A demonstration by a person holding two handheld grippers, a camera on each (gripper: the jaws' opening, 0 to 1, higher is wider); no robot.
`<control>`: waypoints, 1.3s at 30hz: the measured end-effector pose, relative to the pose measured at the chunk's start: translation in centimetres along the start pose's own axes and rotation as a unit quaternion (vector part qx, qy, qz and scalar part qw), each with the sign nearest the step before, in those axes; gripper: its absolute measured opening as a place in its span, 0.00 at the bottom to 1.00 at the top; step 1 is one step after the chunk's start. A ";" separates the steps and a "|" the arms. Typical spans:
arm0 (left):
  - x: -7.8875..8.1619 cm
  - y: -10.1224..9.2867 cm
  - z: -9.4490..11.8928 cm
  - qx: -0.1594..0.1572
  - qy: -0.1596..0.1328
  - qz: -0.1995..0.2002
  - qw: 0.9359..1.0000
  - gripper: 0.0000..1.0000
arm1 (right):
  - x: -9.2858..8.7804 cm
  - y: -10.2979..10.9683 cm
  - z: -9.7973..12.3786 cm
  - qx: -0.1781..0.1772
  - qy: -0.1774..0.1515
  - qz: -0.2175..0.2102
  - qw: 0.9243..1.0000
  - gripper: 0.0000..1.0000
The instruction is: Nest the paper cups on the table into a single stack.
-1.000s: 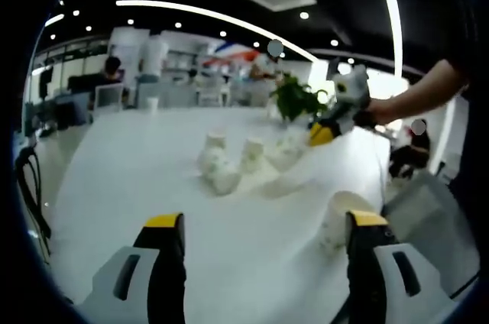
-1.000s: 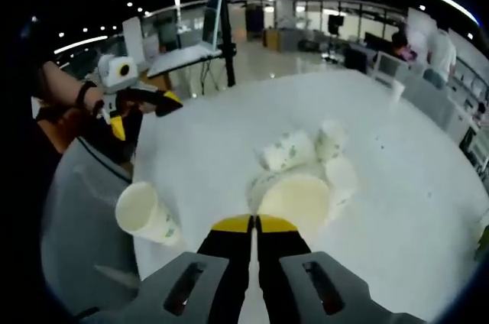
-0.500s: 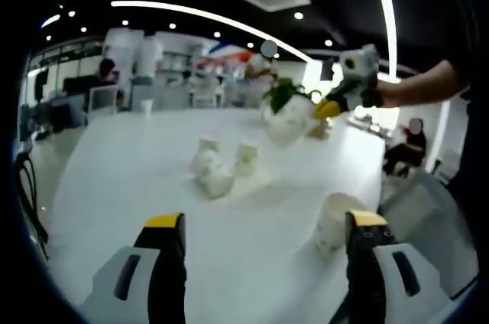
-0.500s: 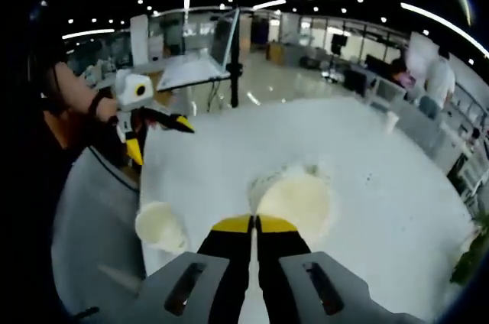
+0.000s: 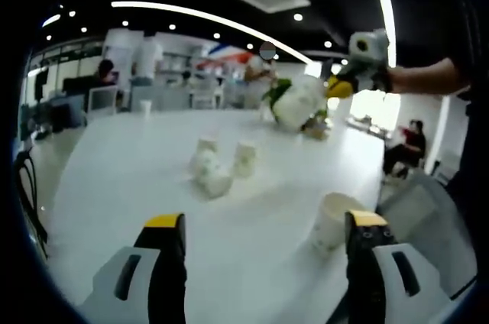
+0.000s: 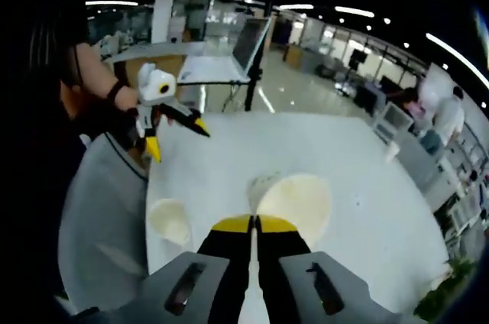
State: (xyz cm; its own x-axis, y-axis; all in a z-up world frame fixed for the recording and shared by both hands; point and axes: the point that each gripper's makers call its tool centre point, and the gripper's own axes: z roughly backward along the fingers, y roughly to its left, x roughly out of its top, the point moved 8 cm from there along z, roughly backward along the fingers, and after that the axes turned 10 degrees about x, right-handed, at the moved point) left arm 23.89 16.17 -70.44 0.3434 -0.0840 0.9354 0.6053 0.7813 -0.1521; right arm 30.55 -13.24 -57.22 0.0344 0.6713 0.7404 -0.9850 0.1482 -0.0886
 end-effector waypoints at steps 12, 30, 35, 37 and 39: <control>-0.1 0.1 0.2 0.002 0.000 -0.002 1.000 0.84 | 1.1 1.7 0.6 0.024 0.056 0.076 0.995 0.00; -0.3 0.5 0.3 0.012 -0.005 -0.002 1.000 0.84 | 3.0 5.4 -0.6 0.103 0.120 0.151 0.976 0.00; -0.5 0.7 0.5 0.016 -0.006 -0.003 1.000 0.84 | 2.5 6.9 -1.6 0.138 0.150 0.174 0.964 0.00; -0.6 0.7 0.5 0.017 -0.005 -0.002 1.000 0.84 | 2.5 7.3 -1.9 0.144 0.156 0.180 0.961 0.00; -0.4 0.8 0.5 0.018 -0.008 -0.005 1.000 0.84 | 2.6 7.7 -2.3 0.149 0.163 0.190 0.957 0.00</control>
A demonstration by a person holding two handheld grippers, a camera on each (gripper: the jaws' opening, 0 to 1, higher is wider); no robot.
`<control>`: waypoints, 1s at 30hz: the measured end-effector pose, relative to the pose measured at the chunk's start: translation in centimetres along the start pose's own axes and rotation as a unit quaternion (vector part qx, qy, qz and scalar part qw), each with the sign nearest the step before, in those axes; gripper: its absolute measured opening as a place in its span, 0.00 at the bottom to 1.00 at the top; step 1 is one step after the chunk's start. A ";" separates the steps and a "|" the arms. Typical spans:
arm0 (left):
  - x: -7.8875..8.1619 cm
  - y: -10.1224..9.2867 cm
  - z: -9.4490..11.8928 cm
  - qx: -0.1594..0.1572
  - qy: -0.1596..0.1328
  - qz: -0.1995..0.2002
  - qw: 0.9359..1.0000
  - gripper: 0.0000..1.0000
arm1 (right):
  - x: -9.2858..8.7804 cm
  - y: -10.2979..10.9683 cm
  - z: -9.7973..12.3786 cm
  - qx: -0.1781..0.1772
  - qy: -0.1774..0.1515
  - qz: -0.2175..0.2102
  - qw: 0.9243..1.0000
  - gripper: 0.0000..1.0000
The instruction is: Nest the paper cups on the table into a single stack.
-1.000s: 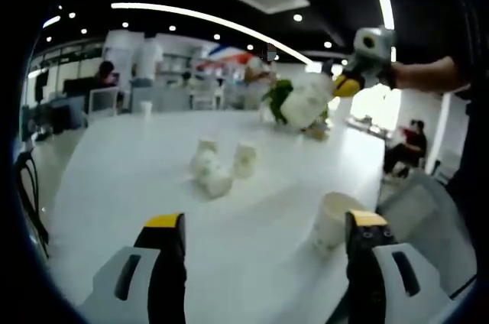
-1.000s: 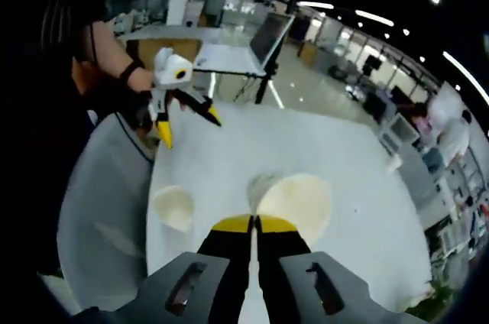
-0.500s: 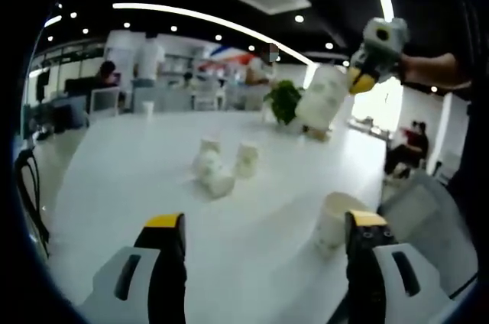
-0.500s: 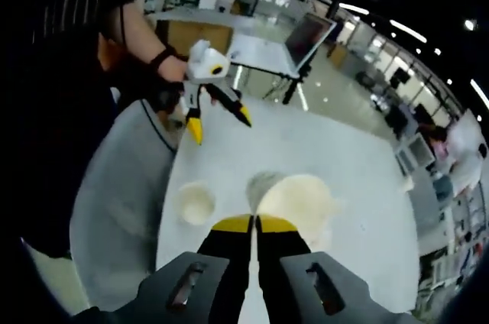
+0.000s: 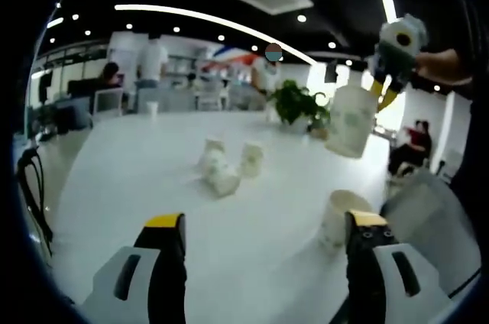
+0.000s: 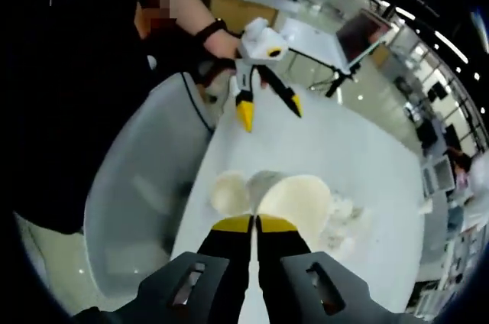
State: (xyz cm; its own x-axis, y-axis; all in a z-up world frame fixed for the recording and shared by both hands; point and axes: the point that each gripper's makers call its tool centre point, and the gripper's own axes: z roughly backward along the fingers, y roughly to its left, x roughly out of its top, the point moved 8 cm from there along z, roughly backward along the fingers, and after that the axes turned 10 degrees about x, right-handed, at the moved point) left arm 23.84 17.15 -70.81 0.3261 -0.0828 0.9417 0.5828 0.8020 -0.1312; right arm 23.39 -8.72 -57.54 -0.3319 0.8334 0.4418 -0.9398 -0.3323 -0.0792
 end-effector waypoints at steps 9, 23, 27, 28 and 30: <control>0.1 0.1 0.2 0.008 -0.003 -0.007 1.000 0.84 | 0.4 1.3 -2.7 0.033 0.043 0.033 0.998 0.00; 0.1 0.5 0.6 0.015 -0.005 -0.013 1.000 0.84 | 1.1 1.8 -5.2 0.053 0.068 0.062 0.994 0.00; 0.0 0.5 0.6 0.015 -0.003 -0.010 1.000 0.84 | 1.0 1.7 -5.6 0.056 0.078 0.067 0.993 0.00; 0.0 0.5 0.7 0.015 -0.002 -0.010 1.000 0.84 | 1.0 1.7 -5.6 0.057 0.079 0.068 0.993 0.00; -0.1 0.6 0.7 0.015 -0.003 -0.008 1.000 0.84 | 0.8 1.8 -5.7 0.058 0.084 0.069 0.992 0.00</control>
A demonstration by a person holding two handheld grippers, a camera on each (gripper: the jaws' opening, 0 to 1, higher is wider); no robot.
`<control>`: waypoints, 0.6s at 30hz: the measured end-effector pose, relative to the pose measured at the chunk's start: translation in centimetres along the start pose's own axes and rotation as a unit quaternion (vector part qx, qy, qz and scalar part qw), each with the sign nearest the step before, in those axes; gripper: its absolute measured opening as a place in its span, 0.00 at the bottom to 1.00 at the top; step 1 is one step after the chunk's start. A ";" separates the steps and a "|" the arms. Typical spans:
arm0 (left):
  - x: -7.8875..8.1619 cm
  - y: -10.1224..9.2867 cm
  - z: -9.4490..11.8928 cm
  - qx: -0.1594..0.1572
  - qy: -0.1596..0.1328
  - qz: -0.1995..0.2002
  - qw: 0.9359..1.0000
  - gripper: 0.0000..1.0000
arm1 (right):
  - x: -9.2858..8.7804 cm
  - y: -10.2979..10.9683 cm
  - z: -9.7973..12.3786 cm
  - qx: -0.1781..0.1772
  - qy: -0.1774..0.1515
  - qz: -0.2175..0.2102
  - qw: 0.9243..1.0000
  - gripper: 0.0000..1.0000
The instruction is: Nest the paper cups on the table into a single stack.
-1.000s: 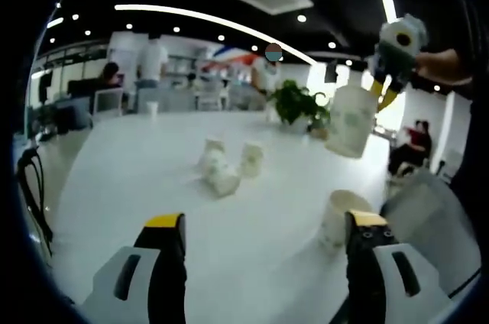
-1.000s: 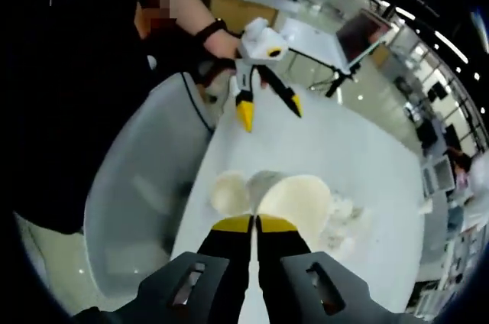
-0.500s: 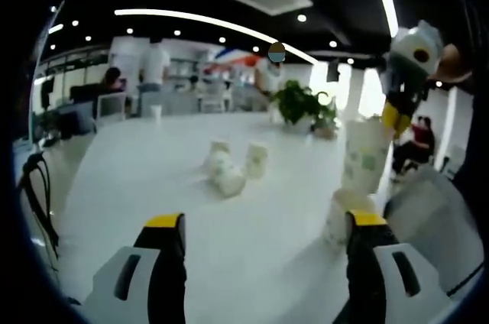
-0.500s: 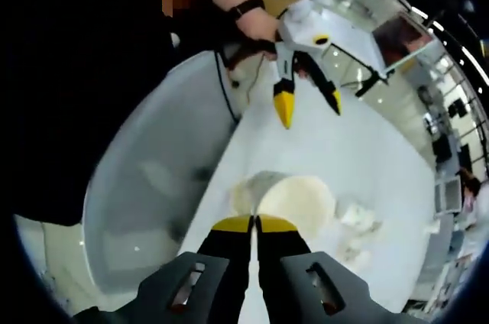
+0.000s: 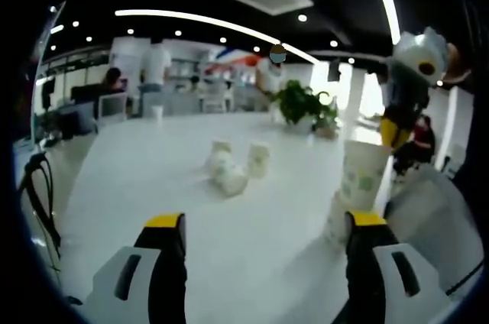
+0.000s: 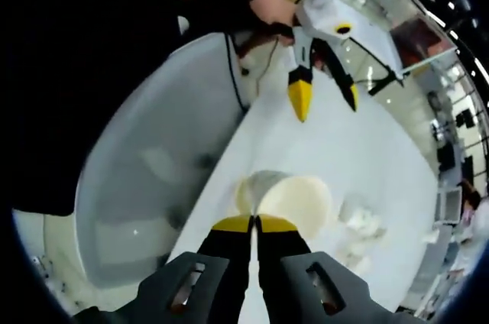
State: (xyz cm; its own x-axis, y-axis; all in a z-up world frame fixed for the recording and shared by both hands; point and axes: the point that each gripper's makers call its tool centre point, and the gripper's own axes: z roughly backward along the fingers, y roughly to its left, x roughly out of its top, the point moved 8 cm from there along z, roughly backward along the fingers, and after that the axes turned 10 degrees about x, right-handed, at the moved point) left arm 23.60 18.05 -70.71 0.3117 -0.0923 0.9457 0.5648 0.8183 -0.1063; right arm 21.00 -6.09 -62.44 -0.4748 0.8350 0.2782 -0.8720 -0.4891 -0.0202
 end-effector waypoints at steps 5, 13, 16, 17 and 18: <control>-0.1 0.1 0.1 0.002 0.000 0.002 1.000 0.83 | -0.3 0.2 -0.7 0.007 0.008 0.001 1.000 0.00; -0.4 0.0 0.1 0.001 0.004 0.006 1.000 0.83 | -0.4 0.3 -1.8 0.015 0.017 0.009 1.000 0.00; -0.4 0.0 0.1 0.002 0.005 0.005 1.000 0.83 | -0.4 0.1 -2.2 0.018 0.018 0.004 1.000 0.00; -0.4 0.0 0.2 0.002 0.005 0.007 1.000 0.83 | -0.5 0.0 -2.3 0.019 0.017 0.001 1.000 0.00; -0.4 0.0 0.2 0.002 0.005 0.007 1.000 0.83 | -0.5 -0.1 -2.5 0.019 0.019 0.000 1.000 0.00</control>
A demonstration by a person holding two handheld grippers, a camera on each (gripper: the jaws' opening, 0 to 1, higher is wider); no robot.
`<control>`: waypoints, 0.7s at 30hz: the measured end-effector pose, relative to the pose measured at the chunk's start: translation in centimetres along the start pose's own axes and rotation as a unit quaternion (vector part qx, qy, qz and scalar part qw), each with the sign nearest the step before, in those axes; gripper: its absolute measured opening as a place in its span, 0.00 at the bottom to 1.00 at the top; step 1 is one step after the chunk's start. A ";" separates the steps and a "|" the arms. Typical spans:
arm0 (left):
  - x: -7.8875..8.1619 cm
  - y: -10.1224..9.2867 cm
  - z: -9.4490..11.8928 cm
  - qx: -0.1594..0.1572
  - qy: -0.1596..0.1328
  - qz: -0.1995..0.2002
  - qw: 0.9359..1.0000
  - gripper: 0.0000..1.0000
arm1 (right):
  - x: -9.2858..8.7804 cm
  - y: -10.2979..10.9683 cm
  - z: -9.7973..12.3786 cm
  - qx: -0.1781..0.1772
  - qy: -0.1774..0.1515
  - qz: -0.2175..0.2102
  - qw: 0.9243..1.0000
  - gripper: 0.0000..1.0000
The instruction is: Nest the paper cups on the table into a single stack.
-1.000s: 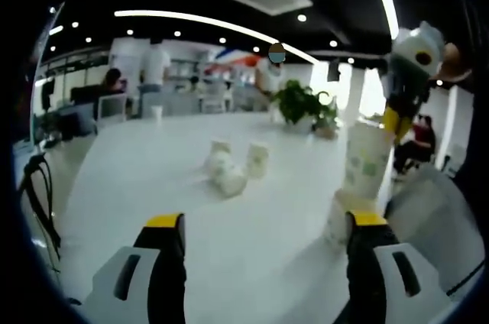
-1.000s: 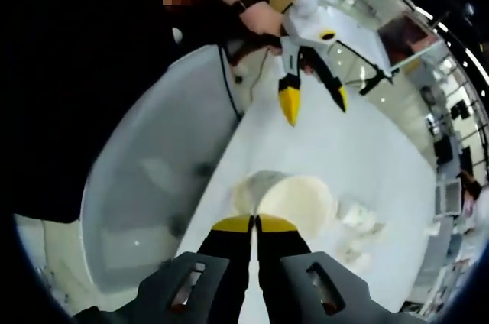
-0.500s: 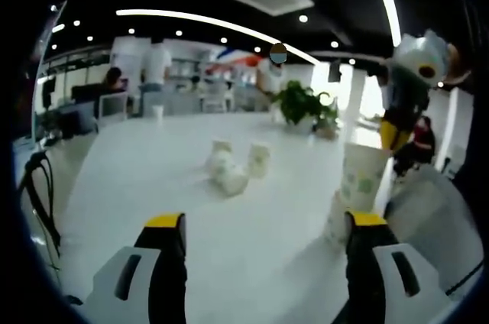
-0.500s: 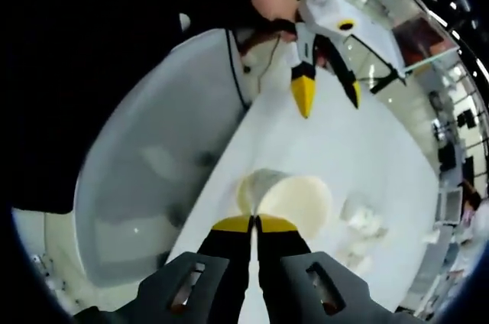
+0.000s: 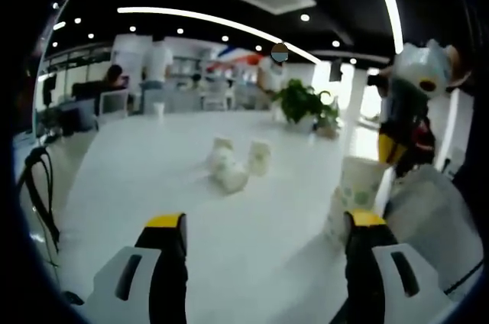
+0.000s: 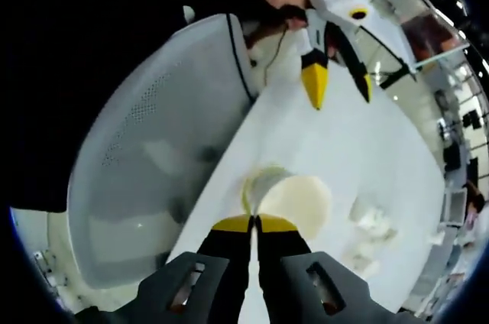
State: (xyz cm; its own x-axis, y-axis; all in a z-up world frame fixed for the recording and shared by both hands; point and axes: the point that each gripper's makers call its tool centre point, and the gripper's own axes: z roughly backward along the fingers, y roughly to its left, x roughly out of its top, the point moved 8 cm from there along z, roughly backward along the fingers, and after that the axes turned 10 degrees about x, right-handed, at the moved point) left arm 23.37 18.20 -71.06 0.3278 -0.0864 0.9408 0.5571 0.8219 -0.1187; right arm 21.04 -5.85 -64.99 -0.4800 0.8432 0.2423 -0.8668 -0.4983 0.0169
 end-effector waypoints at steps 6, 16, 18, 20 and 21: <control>-0.2 0.0 0.0 0.000 0.004 0.001 1.000 0.82 | 0.1 -0.1 -0.6 0.002 0.005 0.005 1.000 0.00; -0.4 0.1 0.2 0.003 0.009 0.004 1.000 0.82 | 0.2 -0.2 -1.6 0.012 0.008 0.019 1.000 0.00; -0.4 0.1 0.3 0.004 0.011 0.004 1.000 0.82 | 0.0 -0.2 -1.7 0.013 0.006 0.020 1.000 0.00; -0.4 0.2 0.3 0.004 0.008 0.004 1.000 0.82 | -0.1 -0.2 -1.8 0.014 0.005 0.017 1.000 0.02; -0.4 0.2 0.3 0.005 0.008 0.005 1.000 0.82 | -0.2 -0.2 -1.8 0.014 0.003 0.016 1.000 0.03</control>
State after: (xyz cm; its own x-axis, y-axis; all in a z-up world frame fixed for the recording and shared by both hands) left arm 23.14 18.56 -71.33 0.3449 -0.0877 0.9345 0.5466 0.8281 -0.1240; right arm 21.04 -5.57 -66.82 -0.5081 0.8280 0.2370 -0.8472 -0.5301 0.0357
